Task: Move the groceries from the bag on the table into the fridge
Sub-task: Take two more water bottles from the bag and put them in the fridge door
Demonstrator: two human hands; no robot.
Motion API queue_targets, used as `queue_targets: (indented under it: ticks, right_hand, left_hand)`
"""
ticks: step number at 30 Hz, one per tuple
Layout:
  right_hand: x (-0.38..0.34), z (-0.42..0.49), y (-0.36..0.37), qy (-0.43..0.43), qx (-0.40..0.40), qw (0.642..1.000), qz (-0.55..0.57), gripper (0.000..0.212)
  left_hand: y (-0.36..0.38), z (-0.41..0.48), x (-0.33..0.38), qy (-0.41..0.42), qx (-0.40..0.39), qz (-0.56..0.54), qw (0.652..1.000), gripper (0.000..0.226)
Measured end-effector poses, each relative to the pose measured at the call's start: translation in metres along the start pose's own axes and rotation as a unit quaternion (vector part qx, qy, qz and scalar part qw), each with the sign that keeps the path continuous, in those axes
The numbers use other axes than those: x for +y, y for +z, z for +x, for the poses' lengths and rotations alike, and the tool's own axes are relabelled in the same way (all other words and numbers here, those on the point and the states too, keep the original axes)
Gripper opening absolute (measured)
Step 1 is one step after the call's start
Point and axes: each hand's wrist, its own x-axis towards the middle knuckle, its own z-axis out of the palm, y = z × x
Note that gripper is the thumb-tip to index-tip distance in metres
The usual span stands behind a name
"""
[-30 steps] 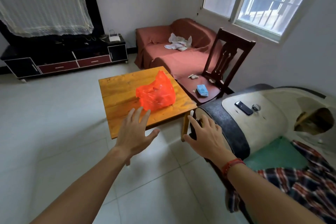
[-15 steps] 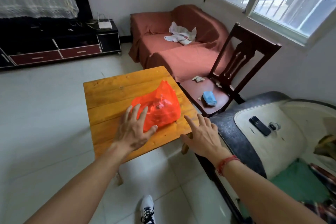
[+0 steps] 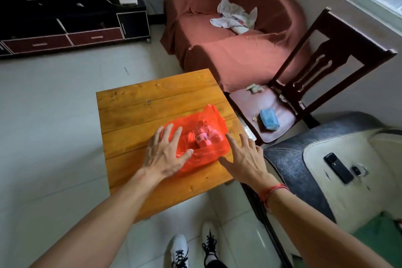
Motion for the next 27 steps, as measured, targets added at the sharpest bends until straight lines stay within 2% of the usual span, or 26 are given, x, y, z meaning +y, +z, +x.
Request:
queue_targets:
  ticks: [12, 18, 27]
  right_hand:
    - [0.013, 0.081, 0.0, -0.067, -0.047, 0.997, 0.008, 0.082]
    - [0.018, 0.098, -0.002, -0.071, -0.079, 0.994, 0.013, 0.083]
    - [0.017, 0.131, 0.021, -0.11, -0.155, 0.978, 0.087, 0.072]
  left_hand:
    - [0.019, 0.039, 0.004, -0.086, -0.032, -0.032, 0.995, 0.086]
    - [0.027, 0.054, 0.015, -0.089, -0.057, -0.038, 0.994, 0.086]
    - [0.058, 0.092, 0.036, -0.071, -0.111, -0.061, 0.989, 0.062]
